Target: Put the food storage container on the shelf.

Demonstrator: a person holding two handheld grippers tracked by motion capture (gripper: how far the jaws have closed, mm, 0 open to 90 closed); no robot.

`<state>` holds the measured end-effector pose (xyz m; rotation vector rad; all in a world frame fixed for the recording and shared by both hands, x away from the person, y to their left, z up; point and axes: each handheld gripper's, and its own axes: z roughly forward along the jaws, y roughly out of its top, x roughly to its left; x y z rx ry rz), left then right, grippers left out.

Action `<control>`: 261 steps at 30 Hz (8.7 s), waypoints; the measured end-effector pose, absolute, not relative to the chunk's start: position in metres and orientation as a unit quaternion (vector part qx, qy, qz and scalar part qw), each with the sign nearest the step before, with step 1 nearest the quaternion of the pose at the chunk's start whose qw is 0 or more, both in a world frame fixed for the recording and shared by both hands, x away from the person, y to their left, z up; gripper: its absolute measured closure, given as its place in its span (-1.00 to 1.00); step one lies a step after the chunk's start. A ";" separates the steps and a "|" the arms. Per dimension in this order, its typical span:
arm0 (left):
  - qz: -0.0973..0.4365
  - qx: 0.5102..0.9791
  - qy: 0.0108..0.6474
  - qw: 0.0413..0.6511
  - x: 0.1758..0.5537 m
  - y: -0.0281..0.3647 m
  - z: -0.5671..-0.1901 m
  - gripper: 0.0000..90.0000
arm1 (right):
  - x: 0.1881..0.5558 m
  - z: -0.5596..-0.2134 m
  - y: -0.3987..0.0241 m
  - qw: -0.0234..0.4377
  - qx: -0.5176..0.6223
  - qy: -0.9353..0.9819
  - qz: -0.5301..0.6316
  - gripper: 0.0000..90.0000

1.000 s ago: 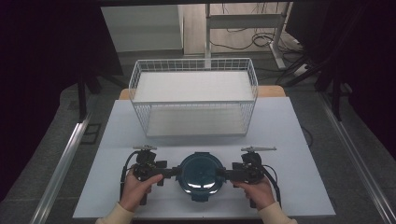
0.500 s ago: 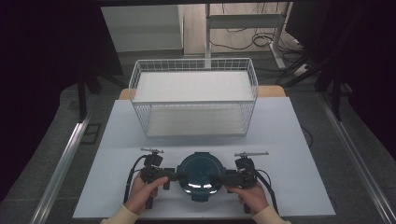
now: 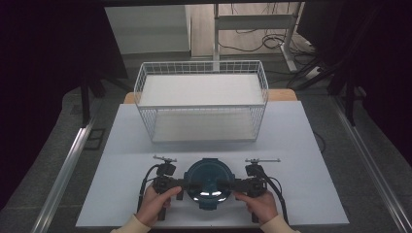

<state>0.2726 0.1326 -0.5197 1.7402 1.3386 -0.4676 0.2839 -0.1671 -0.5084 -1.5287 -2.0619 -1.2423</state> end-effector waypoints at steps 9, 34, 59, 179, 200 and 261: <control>-0.170 0.696 0.540 0.441 0.262 0.135 -0.512 -0.39 | 0.275 -0.504 -0.173 0.133 -0.522 -0.709 -0.455 -0.23; -0.137 0.710 0.521 0.453 0.251 0.139 -0.496 -0.24 | 0.263 -0.489 -0.172 0.083 -0.485 -0.721 -0.488 -0.10; -0.096 0.722 0.494 0.476 0.250 0.140 -0.464 -0.23 | 0.262 -0.455 -0.172 0.036 -0.438 -0.736 -0.514 -0.10; -0.140 0.666 0.521 0.515 0.482 0.162 -0.327 -0.33 | 0.495 -0.307 -0.155 0.085 -0.528 -0.670 -0.515 -0.11; -0.072 0.654 0.539 0.527 0.479 0.160 -0.324 -0.59 | 0.493 -0.312 -0.154 0.061 -0.577 -0.624 -0.524 -0.60; 0.086 0.755 0.477 0.442 0.237 0.206 -0.478 -0.64 | 0.263 -0.449 -0.233 -0.130 -0.374 -0.787 -0.473 -0.63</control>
